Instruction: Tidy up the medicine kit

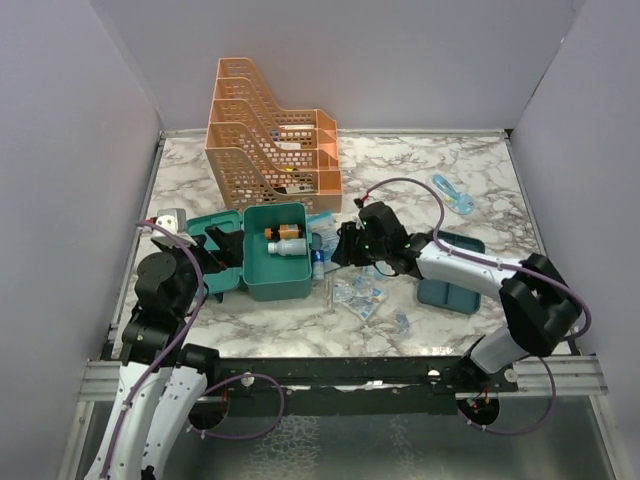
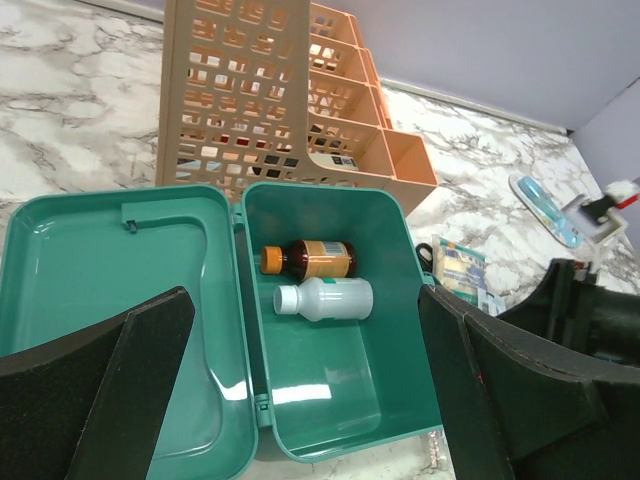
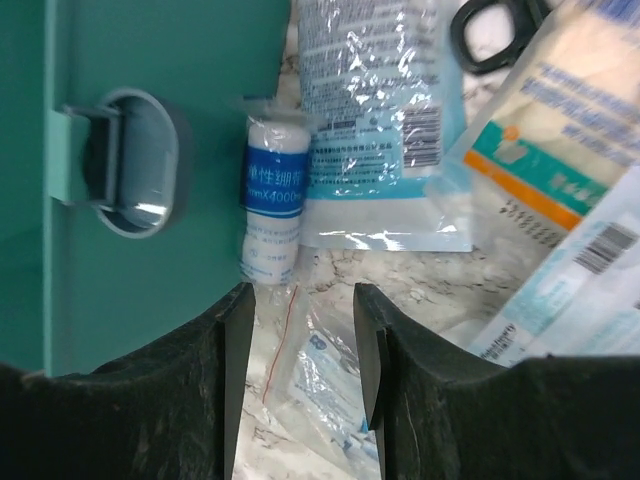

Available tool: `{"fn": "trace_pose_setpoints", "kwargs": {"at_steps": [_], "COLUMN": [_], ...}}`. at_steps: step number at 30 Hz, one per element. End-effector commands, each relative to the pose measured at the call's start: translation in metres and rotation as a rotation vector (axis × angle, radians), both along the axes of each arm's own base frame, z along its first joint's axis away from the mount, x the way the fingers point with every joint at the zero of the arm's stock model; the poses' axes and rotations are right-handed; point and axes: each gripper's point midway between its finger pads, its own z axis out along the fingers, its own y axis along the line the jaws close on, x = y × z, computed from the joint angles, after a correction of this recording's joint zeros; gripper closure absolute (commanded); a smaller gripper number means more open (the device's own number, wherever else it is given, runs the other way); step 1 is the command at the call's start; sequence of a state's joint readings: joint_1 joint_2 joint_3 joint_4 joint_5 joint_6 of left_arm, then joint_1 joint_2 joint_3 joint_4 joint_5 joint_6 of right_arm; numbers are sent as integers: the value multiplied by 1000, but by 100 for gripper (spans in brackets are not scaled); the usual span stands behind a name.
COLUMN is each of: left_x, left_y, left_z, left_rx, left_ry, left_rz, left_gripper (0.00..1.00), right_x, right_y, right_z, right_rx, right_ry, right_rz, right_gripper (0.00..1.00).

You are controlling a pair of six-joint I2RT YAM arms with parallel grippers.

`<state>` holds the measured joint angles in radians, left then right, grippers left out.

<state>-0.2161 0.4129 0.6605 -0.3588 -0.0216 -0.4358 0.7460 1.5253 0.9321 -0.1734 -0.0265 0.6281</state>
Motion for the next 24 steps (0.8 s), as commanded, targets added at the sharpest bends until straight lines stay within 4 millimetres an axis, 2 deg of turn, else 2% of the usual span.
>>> {"fn": "trace_pose_setpoints", "kwargs": {"at_steps": [1,5,9,14,18,21,24], "left_x": [1,6,12,20,26,29,30], "left_y": [-11,-16,-18,-16,-13,-12,-11], "left_z": [9,8,8,6,6,6,4], "left_rx": [-20,-33,-46,-53,-57,-58,-51], "left_ry": [-32,-37,-54,-62,-66,-68,-62], "left_rz": [-59,-76,-75,-52,-30,-20,-12], "left_gripper": [1,1,1,1,1,2,2], "right_x": [-2,-1,2,13,14,12,10], "right_y": [30,40,48,52,52,54,52], "right_z": [-4,-16,-20,-33,-46,-53,-58], "right_rx": [160,174,198,160,140,139,133], "right_ry": [-2,10,-1,16,40,57,71], "right_rz": [73,109,130,108,101,114,106], "right_gripper": [54,55,55,57,59,62,71]}}
